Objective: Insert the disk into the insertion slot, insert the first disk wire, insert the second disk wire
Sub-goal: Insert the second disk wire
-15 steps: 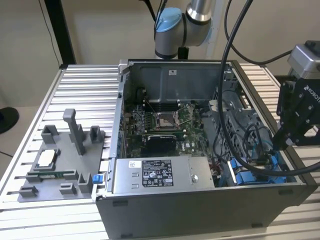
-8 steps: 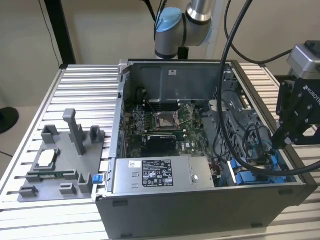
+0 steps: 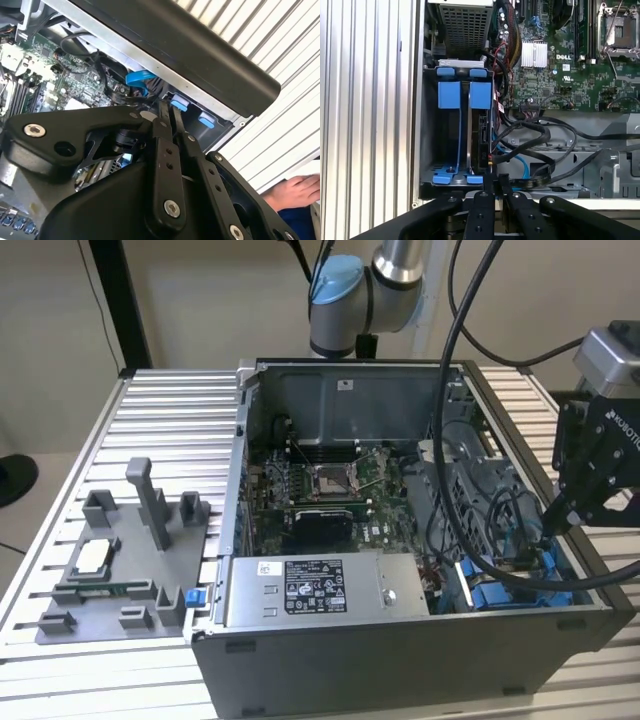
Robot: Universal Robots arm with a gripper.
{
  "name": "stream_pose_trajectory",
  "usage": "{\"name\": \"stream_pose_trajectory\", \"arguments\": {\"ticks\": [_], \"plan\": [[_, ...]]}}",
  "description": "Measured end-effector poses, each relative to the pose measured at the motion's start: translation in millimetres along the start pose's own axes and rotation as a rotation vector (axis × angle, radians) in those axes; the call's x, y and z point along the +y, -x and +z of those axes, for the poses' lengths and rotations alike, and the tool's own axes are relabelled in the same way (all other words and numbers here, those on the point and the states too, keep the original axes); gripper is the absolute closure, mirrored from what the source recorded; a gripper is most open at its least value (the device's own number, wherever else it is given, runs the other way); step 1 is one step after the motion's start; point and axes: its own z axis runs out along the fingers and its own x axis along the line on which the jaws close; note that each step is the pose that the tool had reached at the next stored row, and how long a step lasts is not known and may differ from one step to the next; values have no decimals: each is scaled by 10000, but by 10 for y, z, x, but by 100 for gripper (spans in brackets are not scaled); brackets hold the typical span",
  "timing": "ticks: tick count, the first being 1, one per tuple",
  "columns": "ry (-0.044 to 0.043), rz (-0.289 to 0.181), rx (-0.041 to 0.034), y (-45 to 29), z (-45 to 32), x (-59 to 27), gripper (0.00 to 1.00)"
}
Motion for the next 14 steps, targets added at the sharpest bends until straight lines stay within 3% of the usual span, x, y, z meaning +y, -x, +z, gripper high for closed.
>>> {"name": "stream_pose_trajectory", "arguments": {"ticks": [5, 14], "plan": [[10, 3, -94, 3, -87, 55, 100], [21, 12, -461, -6, -189, 242, 100]]}}
